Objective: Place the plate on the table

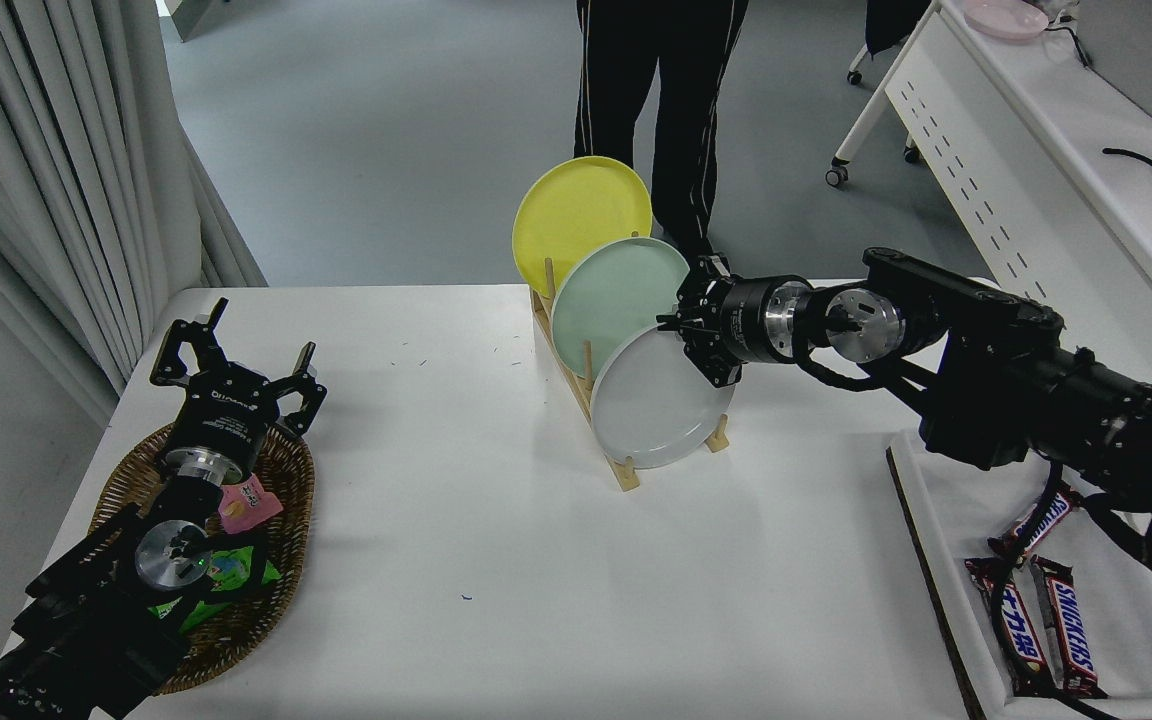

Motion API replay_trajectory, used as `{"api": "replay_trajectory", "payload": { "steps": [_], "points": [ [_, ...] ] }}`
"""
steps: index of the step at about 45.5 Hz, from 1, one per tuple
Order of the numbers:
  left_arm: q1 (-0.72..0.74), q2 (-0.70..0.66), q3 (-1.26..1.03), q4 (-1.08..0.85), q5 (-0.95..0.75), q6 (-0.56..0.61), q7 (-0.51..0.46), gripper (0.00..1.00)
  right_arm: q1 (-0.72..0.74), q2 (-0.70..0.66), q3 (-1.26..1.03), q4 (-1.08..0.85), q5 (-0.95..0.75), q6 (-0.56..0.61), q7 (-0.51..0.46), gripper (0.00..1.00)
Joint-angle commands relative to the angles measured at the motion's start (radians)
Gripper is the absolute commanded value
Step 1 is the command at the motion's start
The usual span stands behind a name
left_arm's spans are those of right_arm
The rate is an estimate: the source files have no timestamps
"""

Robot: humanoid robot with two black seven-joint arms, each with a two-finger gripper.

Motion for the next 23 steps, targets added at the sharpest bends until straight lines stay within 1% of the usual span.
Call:
{"api": "replay_trajectory", "payload": {
  "steps": [1, 11, 17, 23],
  "points": [
    [0.0, 0.0, 0.0, 0.0, 0.0, 0.0, 0.0, 1.0, 0.052, -0.035, 0.062, 0.035, 0.009, -0.012, -0.034, 0.0],
    [0.0, 0.0, 0.0, 0.0, 0.0, 0.0, 0.0, 1.0, 0.056, -0.078, 0.158, 0.096, 0.043, -0.034, -0.086, 0.0],
    [0.0, 0.0, 0.0, 0.0, 0.0, 0.0, 0.0, 1.0, 0.082, -0.113, 0.158, 0.142, 0.123, -0.044, -0.128, 0.0],
    [0.0, 0.0, 0.0, 0.0, 0.0, 0.0, 0.0, 1.0, 0.104, -0.147, 0.156, 0.208, 0.227, -0.107, -0.149, 0.0]
  ]
}}
